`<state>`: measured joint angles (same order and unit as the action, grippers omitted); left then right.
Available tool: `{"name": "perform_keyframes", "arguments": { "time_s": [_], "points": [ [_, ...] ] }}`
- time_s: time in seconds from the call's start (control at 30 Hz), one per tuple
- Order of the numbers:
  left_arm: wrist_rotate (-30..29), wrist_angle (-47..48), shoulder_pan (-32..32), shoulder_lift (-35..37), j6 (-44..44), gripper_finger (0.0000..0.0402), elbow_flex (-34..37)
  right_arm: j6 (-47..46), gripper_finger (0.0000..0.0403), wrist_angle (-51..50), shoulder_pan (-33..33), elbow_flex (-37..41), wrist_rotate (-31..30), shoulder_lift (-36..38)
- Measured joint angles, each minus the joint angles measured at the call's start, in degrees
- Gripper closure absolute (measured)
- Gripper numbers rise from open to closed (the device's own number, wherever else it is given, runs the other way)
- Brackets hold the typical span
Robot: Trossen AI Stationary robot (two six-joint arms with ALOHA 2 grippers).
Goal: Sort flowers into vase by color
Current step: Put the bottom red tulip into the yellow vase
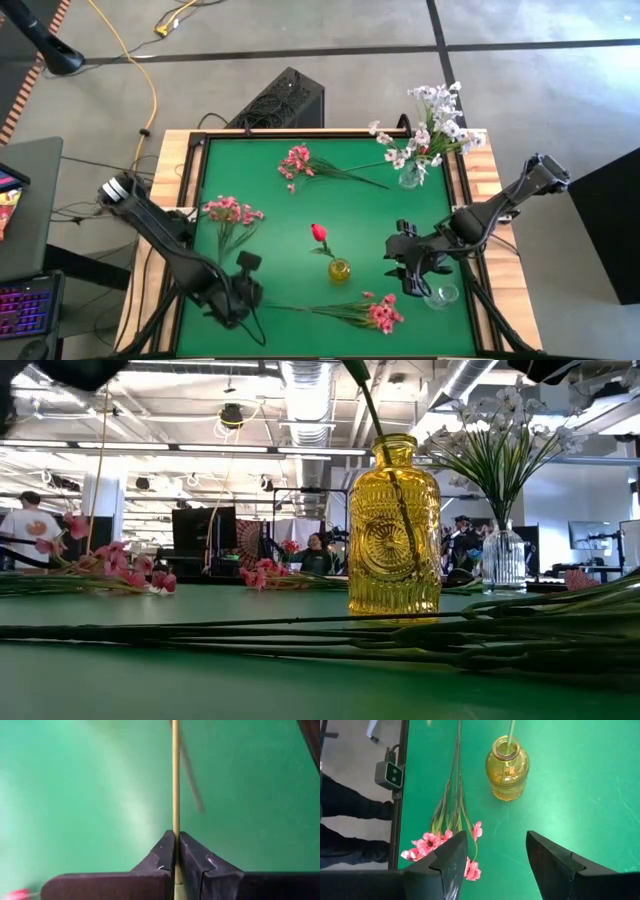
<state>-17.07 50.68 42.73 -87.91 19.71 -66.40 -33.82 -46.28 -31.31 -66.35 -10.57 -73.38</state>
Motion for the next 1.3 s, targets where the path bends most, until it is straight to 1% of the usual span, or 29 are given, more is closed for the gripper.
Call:
{"name": "perform_keyframes", "arguments": {
  "time_s": [0.13, 0.23, 0.3, 0.37, 0.47, 0.53, 0.57, 0.63, 0.7, 0.77, 0.87, 0.93, 0.97, 1.03, 1.13, 1.23, 1.3],
  "points": [
    [-7.2, 6.0, -2.1, 4.7, -6.1, 0.0401, -6.5, -0.2, 0.0175, 0.1, 0.0, 0.0, 0.0, 0.0],
    [-13.2, 6.8, -3.9, 8.4, -11.3, 0.0401, -11.6, -1.6, 0.0175, 0.9, 0.0, 0.0, 0.0, 0.0],
    [-16.0, 5.9, -5.6, 10.3, -14.0, 0.0401, -14.7, -3.4, 0.0175, 1.7, 0.0, 0.0, 0.0, 0.0],
    [-17.1, 3.4, -7.4, 12.2, -16.7, 0.0401, -17.7, -4.6, 0.0175, 2.5, 0.0, 0.0, 0.1, 0.0],
    [-17.0, -2.5, -10.3, 14.8, -20.3, 0.0401, -21.0, -6.3, 0.0175, 3.2, 0.0, 0.0, 0.1, 0.0],
    [-16.4, -6.6, -12.3, 16.3, -19.5, 0.0401, -21.9, -6.7, 0.0175, 3.9, 0.0, 0.0, 0.2, 0.0],
    [-16.2, -8.6, -13.6, 17.1, -16.7, 0.0401, -22.0, -6.7, 0.0175, 4.3, 0.0, 0.0, 0.2, 0.0],
    [-15.8, -11.3, -17.2, 18.6, -5.9, 0.0401, -22.0, -5.4, 0.0175, 5.1, 0.0, 0.0, 0.2, 0.0],
    [-14.2, -10.4, -21.7, 19.9, 6.7, 0.0401, -22.0, -1.0, 0.0175, 5.2, 0.5, 0.0, 0.2, 0.0],
    [-11.1, -8.8, -26.1, 20.7, 15.5, 0.0401, -22.0, 3.8, 0.0175, 5.2, 1.1, 0.0, 0.1, 0.0],
    [-3.8, -7.0, -31.5, 20.8, 22.1, 0.0401, -22.0, 12.9, 0.0175, 4.9, 2.2, -0.4, -0.3, 0.0],
    [0.8, -6.3, -34.6, 20.4, 24.4, 0.0401, -22.0, 21.0, 0.0175, 4.9, 2.7, -1.4, -1.9, 0.0],
    [3.1, -6.4, -36.1, 20.2, 25.1, 0.0401, -21.9, 25.2, 0.0175, 4.9, 3.0, -2.1, -3.7, 0.0],
    [8.2, -6.1, -39.0, 19.4, 26.6, 0.0401, -21.4, 33.3, 0.0175, 4.9, 2.9, -4.1, -8.7, 0.0],
    [14.2, -5.1, -42.4, 17.9, 29.7, 0.0401, -20.5, 46.5, 0.0175, 5.1, 2.8, -7.6, -19.2, 0.0],
    [17.7, -4.5, -45.4, 16.6, 30.8, 0.0401, -19.4, 60.3, 0.0175, 5.4, 3.0, -10.9, -30.8, 0.0],
    [19.0, -5.2, -46.9, 15.4, 31.0, 0.0401, -18.9, 69.5, 0.0175, 6.8, 3.9, -12.6, -37.2, 0.0]
  ]
}}
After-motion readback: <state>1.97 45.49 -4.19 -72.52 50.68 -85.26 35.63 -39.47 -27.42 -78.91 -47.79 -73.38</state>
